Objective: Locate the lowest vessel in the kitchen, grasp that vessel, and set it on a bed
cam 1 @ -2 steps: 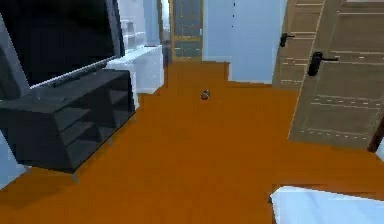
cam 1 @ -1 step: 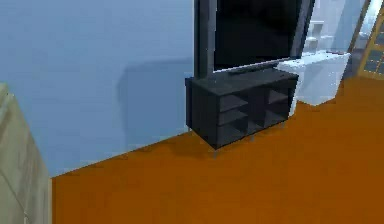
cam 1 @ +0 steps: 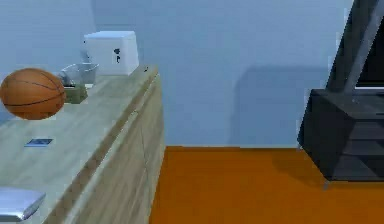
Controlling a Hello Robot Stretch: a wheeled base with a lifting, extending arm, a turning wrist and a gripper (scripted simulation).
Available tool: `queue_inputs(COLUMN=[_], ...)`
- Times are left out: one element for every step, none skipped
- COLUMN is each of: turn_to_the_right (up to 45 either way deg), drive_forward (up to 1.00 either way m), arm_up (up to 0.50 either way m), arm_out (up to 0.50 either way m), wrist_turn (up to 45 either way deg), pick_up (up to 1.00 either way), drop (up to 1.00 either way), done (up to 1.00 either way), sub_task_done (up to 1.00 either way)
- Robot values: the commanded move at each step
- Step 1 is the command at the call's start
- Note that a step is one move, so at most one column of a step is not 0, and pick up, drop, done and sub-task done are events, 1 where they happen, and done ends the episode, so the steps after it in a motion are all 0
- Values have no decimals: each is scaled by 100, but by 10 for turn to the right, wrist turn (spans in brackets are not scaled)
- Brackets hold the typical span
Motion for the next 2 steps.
queue_inputs(turn_to_the_right=[450,450], drive_forward=[0,0], arm_up=[0,0], arm_out=[0,0], wrist_turn=[0,0], pick_up=[0,0], drop=[0,0], done=[0,0], sub_task_done=[0,0])
